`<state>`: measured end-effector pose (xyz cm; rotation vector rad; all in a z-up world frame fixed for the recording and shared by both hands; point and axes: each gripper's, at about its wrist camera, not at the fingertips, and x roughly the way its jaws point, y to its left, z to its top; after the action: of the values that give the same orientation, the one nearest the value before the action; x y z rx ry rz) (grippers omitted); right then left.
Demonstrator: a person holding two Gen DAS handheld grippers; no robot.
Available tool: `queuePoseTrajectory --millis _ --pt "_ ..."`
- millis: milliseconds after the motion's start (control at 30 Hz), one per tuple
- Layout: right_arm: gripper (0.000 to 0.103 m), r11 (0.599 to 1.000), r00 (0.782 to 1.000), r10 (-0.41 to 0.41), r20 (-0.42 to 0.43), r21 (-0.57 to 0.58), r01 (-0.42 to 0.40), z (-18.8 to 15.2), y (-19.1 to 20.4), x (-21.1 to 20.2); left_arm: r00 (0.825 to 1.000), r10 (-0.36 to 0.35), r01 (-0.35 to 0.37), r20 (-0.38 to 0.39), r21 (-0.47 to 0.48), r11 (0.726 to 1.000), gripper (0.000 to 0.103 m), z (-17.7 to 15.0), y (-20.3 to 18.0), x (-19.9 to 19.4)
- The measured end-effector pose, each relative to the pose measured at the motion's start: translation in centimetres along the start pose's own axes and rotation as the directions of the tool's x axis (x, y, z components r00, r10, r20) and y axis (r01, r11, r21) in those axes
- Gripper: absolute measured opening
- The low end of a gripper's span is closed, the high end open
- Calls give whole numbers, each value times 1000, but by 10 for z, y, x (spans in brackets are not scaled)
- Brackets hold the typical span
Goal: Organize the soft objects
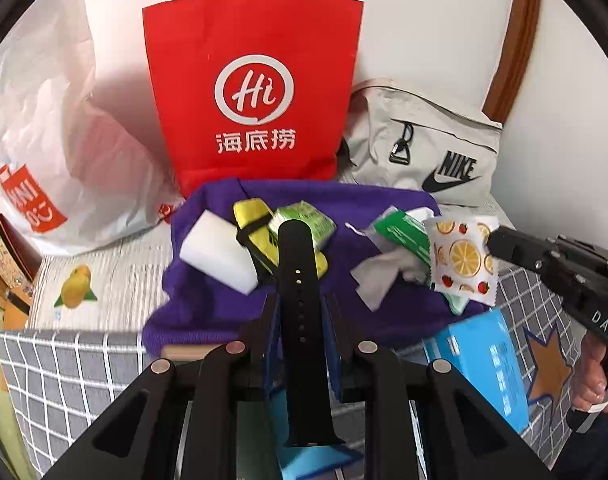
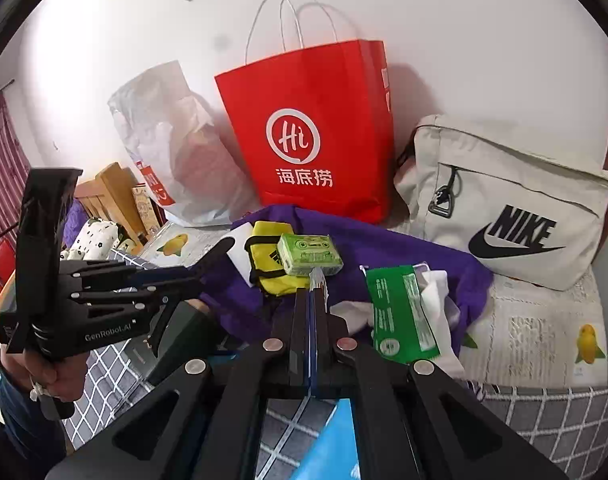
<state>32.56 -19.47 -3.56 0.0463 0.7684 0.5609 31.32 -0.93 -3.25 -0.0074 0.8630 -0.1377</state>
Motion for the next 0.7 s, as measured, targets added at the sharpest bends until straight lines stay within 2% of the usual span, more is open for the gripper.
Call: queuePoseTrajectory --millis 300,433,700 --pt "0 999 999 34 -38 15 -33 14 -6 38 1000 -8 7 -24 -19 1000 20 26 17 33" --pt "0 999 997 40 -67 23 -38 17 -9 55 999 -32 31 -39 -30 999 20 34 22 50" --pt "0 998 990 27 -138 52 -20 17 -25 85 997 -40 38 -72 -40 999 20 46 27 83"
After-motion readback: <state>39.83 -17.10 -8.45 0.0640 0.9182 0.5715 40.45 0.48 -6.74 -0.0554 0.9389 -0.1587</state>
